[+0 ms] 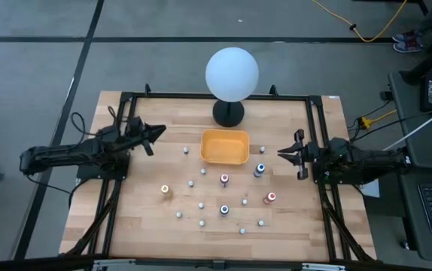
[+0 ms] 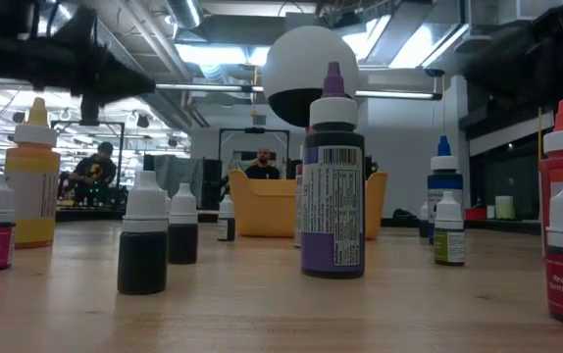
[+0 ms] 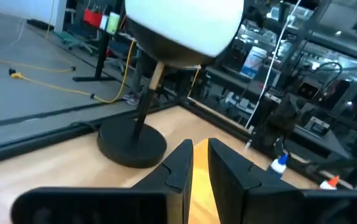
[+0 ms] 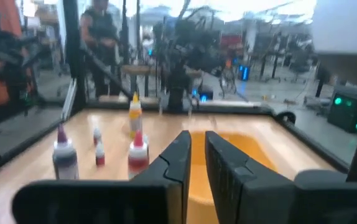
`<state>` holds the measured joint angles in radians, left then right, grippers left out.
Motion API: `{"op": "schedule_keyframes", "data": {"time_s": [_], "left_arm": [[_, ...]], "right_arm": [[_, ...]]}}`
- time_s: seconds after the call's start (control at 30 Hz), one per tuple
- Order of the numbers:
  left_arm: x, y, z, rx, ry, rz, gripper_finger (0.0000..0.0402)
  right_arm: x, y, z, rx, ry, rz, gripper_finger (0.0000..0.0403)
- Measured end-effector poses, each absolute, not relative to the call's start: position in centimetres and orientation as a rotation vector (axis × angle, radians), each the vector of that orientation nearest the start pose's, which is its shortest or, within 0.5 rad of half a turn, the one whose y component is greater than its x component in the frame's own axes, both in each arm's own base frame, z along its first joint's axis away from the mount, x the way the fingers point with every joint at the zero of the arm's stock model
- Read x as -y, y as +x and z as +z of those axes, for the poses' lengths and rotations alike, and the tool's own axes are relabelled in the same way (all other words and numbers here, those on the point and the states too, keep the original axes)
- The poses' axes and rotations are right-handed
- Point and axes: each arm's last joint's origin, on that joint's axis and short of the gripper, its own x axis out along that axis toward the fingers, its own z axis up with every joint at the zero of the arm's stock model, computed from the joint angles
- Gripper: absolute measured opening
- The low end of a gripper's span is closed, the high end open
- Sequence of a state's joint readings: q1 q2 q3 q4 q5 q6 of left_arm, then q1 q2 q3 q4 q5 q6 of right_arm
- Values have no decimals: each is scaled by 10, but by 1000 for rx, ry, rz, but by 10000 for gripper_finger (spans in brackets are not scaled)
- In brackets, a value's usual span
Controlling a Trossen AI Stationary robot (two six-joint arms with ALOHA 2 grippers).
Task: Pick & Place food coloring
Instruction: Put the left small light blue food coloring bottle into the yellow bin
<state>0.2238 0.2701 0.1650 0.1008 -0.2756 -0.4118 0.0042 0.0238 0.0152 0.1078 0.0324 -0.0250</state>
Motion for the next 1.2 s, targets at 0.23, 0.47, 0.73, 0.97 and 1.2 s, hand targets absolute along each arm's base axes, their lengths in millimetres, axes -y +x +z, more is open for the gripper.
{"op": "schedule_keyframes", "data": {"time_s": [0.23, 0.47, 0.73, 0.97, 1.2], "left_arm": [[-35, 111, 281, -73, -451, 584, 47], [-42, 134, 322, -421, -433, 568, 47], [-67, 161, 300, -715, -401, 335, 48], [-86, 179, 274, -888, -344, 187, 96], [-95, 202, 243, -1045, -319, 152, 177]], "right_arm": [[3, 88, 218, -7, 3, -93, 52], [7, 83, 272, -119, 165, -188, 52], [9, 102, 292, -164, 96, -228, 52], [10, 120, 296, -189, 116, -247, 52], [11, 128, 295, -222, 78, -244, 52]]}}
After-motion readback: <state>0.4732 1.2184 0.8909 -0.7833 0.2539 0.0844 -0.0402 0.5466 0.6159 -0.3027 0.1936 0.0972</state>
